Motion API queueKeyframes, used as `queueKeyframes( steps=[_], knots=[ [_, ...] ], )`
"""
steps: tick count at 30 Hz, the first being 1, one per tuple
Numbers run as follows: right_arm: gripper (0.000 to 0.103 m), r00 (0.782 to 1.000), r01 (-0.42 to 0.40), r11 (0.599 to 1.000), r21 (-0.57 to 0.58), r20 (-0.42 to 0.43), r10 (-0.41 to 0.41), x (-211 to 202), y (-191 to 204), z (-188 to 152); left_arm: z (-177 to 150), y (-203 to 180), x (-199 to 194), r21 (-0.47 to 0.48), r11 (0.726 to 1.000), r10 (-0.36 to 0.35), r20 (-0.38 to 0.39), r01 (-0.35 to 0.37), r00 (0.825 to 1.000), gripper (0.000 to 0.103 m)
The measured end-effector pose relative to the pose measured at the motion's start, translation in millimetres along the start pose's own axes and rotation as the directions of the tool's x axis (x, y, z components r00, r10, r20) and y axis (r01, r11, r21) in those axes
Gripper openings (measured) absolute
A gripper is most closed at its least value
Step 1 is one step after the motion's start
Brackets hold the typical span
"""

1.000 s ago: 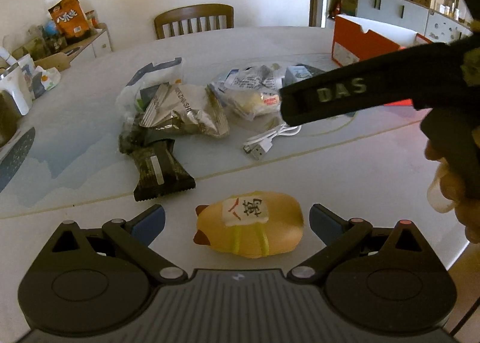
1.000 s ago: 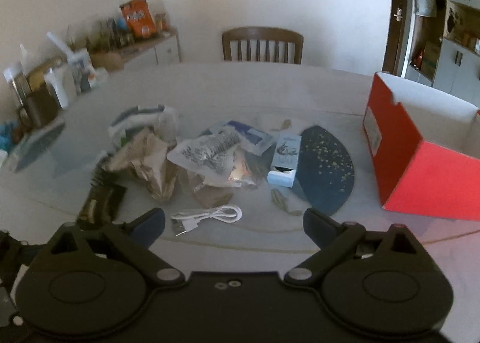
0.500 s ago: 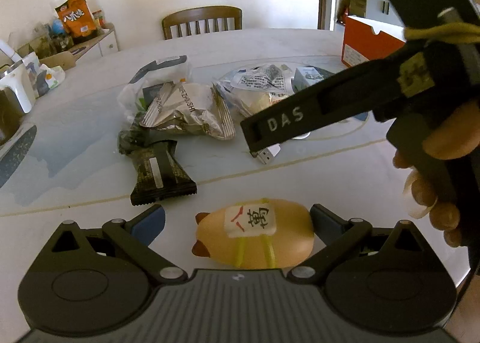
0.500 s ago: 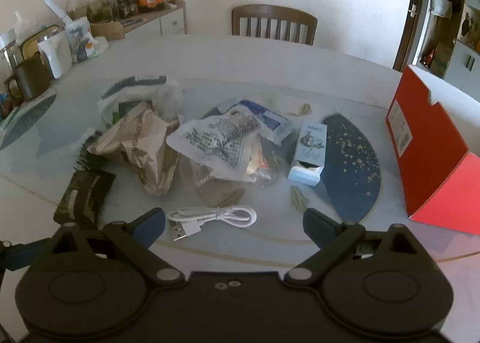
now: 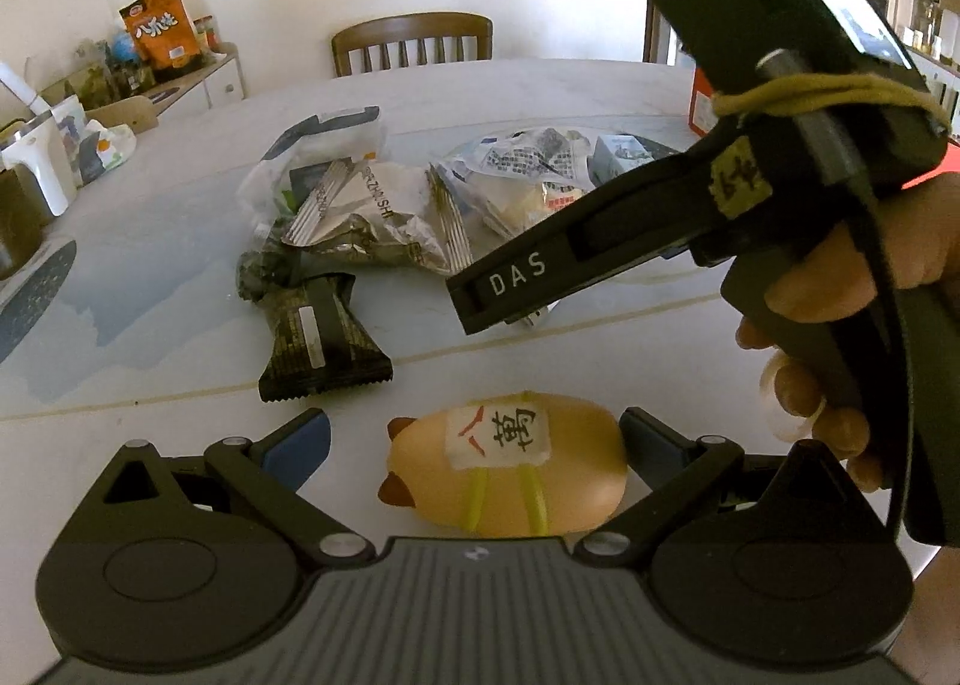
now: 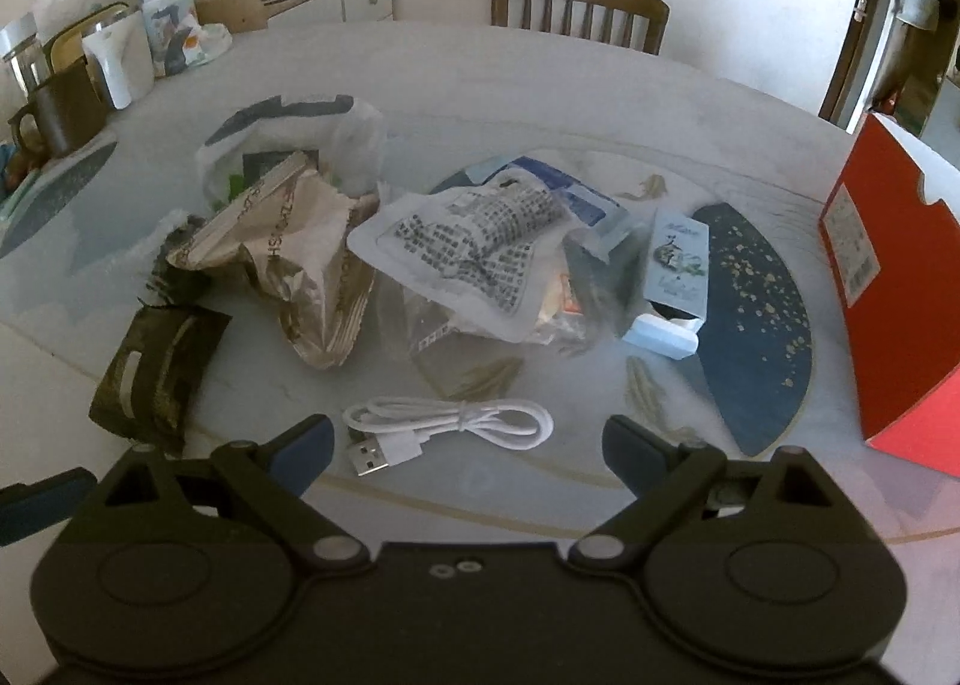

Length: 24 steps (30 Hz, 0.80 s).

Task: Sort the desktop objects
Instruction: 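Close the left gripper on the yellow chick toy while the right tool approaches the white cable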

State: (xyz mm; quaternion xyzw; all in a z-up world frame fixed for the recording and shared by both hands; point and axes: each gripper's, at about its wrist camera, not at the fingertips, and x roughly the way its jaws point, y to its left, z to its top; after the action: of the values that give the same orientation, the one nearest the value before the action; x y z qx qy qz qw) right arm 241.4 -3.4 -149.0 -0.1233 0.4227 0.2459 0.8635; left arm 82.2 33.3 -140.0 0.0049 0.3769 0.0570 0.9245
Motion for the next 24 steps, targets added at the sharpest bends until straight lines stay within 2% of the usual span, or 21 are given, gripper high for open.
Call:
queueKeyframes(
  steps=[7,14,16,18,20,24],
  knots=[
    [0.092,1.000,-0.003,1.000,0.018,-0.016,0.003,6.3,-1.7,-1.4,0.5,0.8,0.5,0.002,1.000,-0.001,-0.003,0.001,1.000,0.098],
    [0.090,1.000,-0.014,1.000,0.025,-0.010,0.014,7.2,-0.9,0.0,-1.6,4.9,-4.0,-0.004,0.999,-0.035,-0.004,0.035,0.999,0.092],
    [0.089,1.000,-0.009,1.000,0.028,-0.011,0.009,7.1,-0.9,0.2,-2.4,7.5,-4.1,-0.012,0.999,-0.049,-0.011,0.049,0.999,0.087],
    [0.089,1.000,-0.009,1.000,0.028,-0.010,0.009,6.5,-1.2,0.1,-3.0,9.5,-2.6,-0.018,0.998,-0.058,-0.024,0.058,0.998,0.078],
    [0.087,1.000,-0.010,1.000,0.029,-0.009,0.010,6.2,-1.3,0.1,-4.1,11.5,-1.6,-0.025,0.998,-0.065,-0.031,0.064,0.997,0.077],
    [0.077,1.000,-0.009,0.999,0.036,-0.004,0.009,3.7,-3.2,0.3,-3.8,13.3,-1.9,-0.017,0.997,-0.078,-0.030,0.078,0.996,0.076]
  ],
)
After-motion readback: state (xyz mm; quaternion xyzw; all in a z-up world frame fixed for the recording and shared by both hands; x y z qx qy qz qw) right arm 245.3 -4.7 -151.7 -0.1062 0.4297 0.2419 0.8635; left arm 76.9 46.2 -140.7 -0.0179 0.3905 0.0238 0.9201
